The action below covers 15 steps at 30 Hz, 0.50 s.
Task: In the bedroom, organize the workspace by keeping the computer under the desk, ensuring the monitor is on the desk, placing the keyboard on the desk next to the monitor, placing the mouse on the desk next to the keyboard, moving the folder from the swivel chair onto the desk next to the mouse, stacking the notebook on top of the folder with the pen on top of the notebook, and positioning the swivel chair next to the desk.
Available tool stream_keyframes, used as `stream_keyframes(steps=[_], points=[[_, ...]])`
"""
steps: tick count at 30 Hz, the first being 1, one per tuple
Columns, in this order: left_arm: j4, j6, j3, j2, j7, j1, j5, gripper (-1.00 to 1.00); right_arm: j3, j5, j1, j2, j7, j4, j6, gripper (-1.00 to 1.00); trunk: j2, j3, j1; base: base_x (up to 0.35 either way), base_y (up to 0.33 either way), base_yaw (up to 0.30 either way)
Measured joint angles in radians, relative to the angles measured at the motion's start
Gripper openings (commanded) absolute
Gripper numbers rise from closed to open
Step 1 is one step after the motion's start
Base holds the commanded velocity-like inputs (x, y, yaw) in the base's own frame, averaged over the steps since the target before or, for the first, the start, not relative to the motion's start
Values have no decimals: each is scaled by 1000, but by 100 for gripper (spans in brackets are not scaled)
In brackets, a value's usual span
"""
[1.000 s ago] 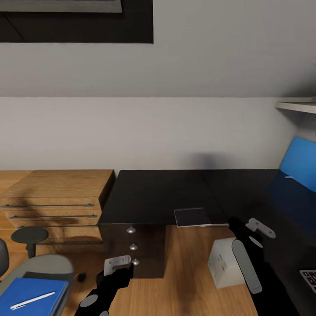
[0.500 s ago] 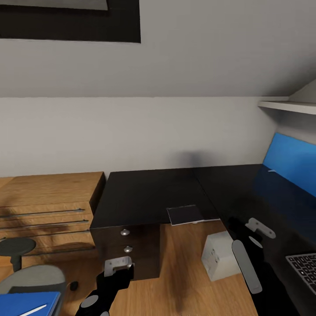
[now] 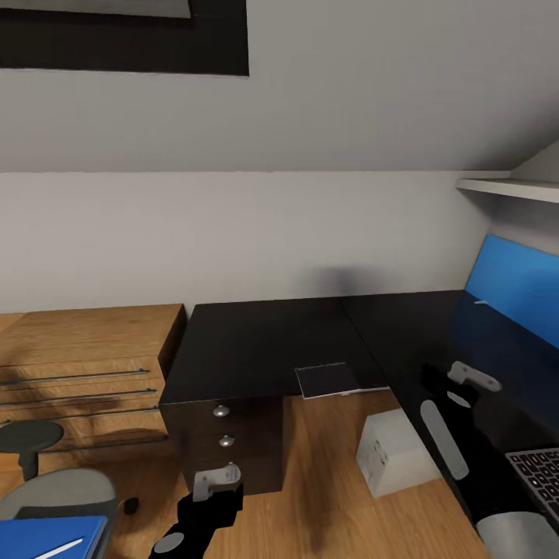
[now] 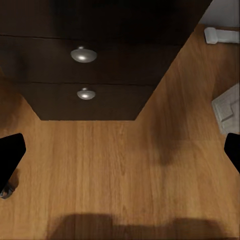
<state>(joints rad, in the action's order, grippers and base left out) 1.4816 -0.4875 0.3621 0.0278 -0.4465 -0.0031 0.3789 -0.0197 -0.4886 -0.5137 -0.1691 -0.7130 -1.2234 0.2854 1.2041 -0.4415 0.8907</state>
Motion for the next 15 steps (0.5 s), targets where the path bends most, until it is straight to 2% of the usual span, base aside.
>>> stream_keyframes(steps=[2, 4, 5, 6, 7, 8, 10, 11, 12, 15], points=[[0, 0, 4, 0, 0, 0, 0, 100, 0, 0, -70, -24, -1, 92, 22, -100, 0, 0, 0, 0, 0, 0], [0, 1, 7, 0, -1, 0, -2, 100, 0, 1, -167, -52, 2, 252, 34, -100, 0, 0, 0, 0, 0, 0], [1, 1, 7, 0, -1, 0, -2, 100, 0, 1, -193, -57, 3, 301, 33, -100, 0, 0, 0, 0, 0, 0], [2, 1, 8, -1, -2, 0, -2, 100, 0, 1, -242, -66, 10, 400, 22, -100, 0, 0, 0, 0, 0, 0], [3, 1, 8, -1, -3, 0, -3, 100, -1, 1, -311, -76, 46, 547, -24, -100, 0, 0, 0, 0, 0, 0], [3, 1, 8, -1, -3, 0, -3, 100, -1, 1, -354, -82, 89, 649, -70, -100, 0, 0, 0, 0, 0, 0], [4, 1, 8, -2, -3, 0, -3, 100, -1, -2, -407, -97, 179, 814, -161, -100, 0, 0, 0, 0, 0, 0], [5, 1, 9, -1, -4, 0, -3, 100, 19, -31, -437, -116, 240, 945, -283, -100, 0, 0, 0, 0, 0, 0], [5, 1, 10, 0, -3, 0, -3, 100, 45, -52, -441, -132, 246, 966, -319, -100, 0, 0, 0, 0, 0, 0], [10, 2, 13, -1, -2, 0, -3, 100, 109, -91, -443, -157, 245, 1018, -354, -100, 0, 0, 0, 0, 0, 0]])
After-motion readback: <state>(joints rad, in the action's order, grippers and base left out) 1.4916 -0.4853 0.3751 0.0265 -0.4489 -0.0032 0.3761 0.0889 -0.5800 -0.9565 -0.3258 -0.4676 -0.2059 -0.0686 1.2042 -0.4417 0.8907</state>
